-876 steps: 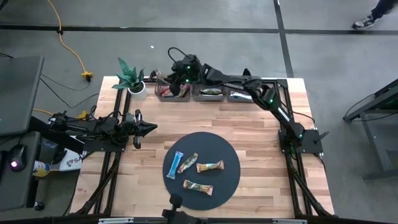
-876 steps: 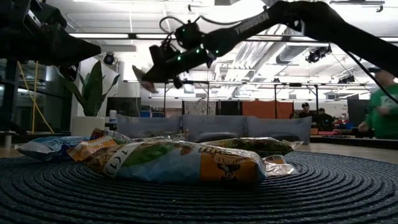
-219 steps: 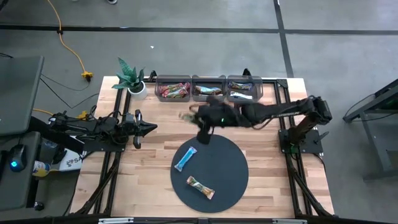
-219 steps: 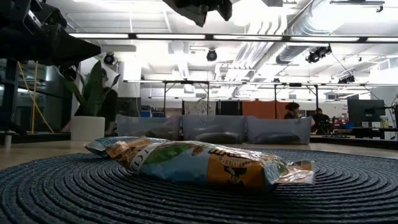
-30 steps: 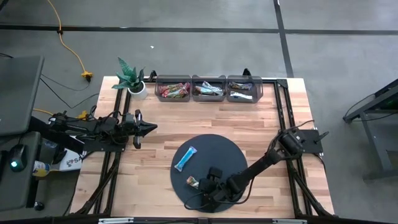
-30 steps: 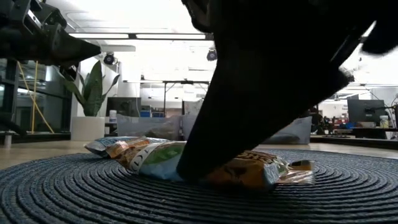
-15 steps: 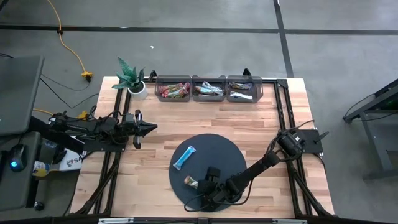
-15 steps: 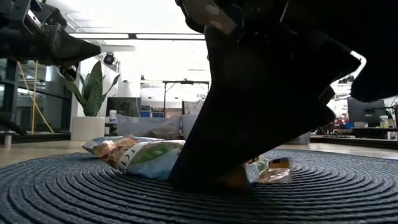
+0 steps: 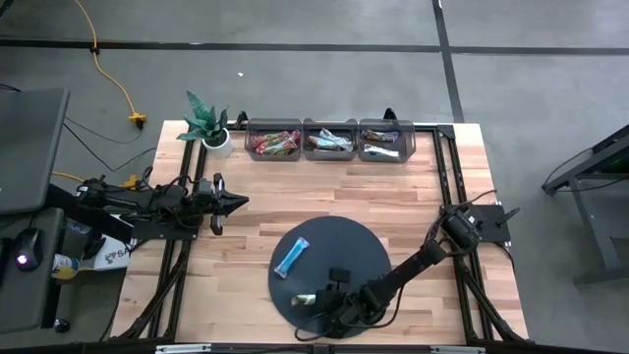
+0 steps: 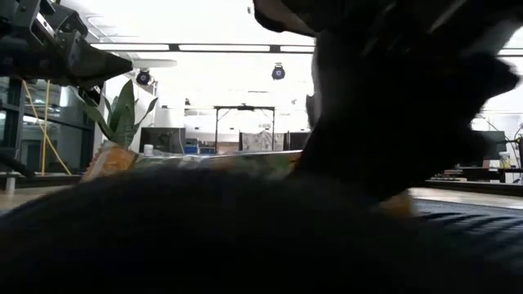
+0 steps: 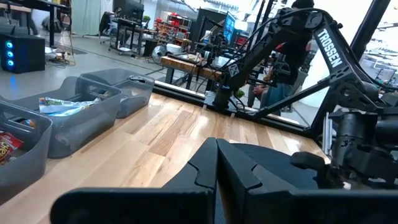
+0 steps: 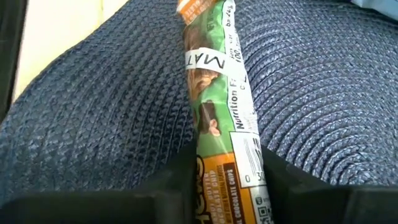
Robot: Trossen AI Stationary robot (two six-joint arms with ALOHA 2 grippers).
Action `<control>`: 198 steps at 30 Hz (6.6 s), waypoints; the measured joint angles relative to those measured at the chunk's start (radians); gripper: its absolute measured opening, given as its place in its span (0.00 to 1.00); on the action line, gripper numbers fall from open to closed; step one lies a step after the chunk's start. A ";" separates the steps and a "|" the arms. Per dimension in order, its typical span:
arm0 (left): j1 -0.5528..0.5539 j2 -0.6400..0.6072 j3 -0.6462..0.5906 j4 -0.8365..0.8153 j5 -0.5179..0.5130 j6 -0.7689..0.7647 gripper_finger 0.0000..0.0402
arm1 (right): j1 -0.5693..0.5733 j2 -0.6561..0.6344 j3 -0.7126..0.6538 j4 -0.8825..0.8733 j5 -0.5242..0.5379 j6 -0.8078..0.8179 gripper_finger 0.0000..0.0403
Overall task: Pick and place Granola Bars by type
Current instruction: Put the yellow granola bar into the middle black bin
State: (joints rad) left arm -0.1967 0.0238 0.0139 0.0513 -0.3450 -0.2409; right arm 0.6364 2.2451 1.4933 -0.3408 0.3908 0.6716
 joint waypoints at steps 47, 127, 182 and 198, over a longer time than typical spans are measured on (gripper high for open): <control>0.000 0.000 0.000 0.000 0.000 0.000 0.00 | -0.071 -0.074 -0.003 0.019 -0.136 -0.026 0.16; 0.000 0.000 0.000 0.000 -0.001 0.000 0.00 | -1.244 -0.535 -0.002 -0.108 -0.496 -0.962 0.14; 0.000 0.000 0.000 0.000 0.000 0.000 0.00 | -1.378 -0.293 -0.003 -0.169 -0.885 -0.784 0.14; 0.000 0.000 0.000 0.000 0.000 0.000 0.00 | -1.378 -0.293 -0.003 -0.144 -0.861 -0.829 0.41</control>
State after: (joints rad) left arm -0.1967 0.0235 0.0141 0.0517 -0.3450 -0.2411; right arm -0.7414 1.9526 1.4906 -0.4851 -0.4698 -0.1570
